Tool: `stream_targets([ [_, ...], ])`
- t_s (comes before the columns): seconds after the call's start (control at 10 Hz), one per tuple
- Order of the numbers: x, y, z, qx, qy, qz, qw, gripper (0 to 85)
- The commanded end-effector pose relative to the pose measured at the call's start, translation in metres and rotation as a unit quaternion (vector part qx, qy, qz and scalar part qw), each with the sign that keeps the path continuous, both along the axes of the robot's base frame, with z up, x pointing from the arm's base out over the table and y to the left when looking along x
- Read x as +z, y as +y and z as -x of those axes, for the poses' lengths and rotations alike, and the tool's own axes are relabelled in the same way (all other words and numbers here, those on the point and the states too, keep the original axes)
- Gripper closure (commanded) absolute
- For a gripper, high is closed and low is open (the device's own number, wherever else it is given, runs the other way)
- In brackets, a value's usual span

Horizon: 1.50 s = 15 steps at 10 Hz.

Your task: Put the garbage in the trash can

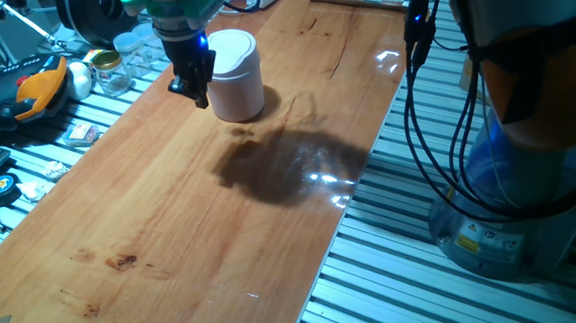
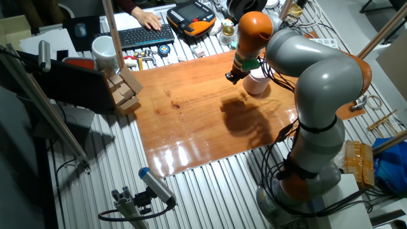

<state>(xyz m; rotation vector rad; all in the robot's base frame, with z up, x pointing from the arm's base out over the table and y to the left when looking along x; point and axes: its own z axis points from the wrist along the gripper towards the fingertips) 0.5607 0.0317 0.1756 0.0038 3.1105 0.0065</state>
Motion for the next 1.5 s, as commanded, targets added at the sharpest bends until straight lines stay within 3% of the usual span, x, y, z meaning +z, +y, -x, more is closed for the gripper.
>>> stream_targets([
  [0.0,-0.0002,-0.0007,-0.0018,0.002,-0.002,0.003,1.0,85.0],
  [1.4,0.0026,-0.0024,0.0015,-0.004,0.0,0.004,1.0,85.0],
])
